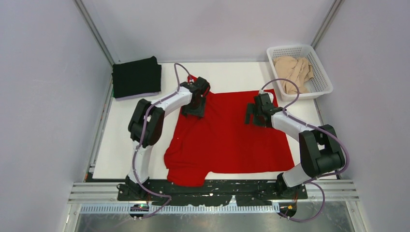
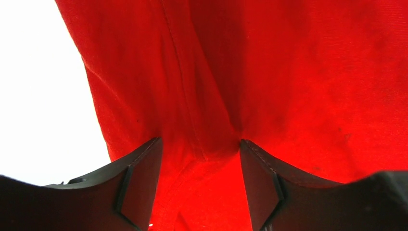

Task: Fold and stack the t-shirts
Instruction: Flatten out the tshirt

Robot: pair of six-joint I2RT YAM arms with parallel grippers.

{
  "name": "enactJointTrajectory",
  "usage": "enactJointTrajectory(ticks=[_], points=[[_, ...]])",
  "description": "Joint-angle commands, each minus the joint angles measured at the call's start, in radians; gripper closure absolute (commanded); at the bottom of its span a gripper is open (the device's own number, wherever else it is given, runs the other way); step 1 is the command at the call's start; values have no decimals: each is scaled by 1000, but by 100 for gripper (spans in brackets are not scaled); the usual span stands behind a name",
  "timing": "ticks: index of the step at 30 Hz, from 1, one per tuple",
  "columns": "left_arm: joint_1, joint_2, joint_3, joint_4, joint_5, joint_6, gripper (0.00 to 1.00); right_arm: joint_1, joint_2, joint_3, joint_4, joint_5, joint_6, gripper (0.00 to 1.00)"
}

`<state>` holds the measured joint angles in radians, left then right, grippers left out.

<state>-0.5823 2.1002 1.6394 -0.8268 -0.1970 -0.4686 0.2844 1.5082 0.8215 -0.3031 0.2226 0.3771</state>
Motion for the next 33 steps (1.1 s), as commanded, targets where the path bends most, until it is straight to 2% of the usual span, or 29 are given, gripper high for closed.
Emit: enactJointTrajectory(ticks=[1,7,10,14,15,22,26,29,31,33], points=[[1,40,74,-83,-34,39,39,-11,14,36,29,17,8,4],[1,41,94,-105,-83,36,53,-24,21,34,28,19,9,4],[19,12,87,-115,-120,29,64,-29,32,33,24,17,13,4],[76,-31,51,-97,-133,11,99,-32,46,45,11,21,1,4],[94,-36,43,-93,-131,12,100,-31,51,48,5,24,1,4],[227,-64,13,-50,-122,50,100,-33,72,65,-13,32,-12,4],[303,-1,134,-150,-147,35,100,-34,83,67,-22,41,-25,4],[349,1,152,-164,-186,32,99,-34,86,73,-26,44,-30,4],[383,-2,162,-190,-217,16,92,-34,92,78,-26,44,-33,4],[422,-3,180,-221,-245,-8,72,-34,97,82,-26,48,-34,4]])
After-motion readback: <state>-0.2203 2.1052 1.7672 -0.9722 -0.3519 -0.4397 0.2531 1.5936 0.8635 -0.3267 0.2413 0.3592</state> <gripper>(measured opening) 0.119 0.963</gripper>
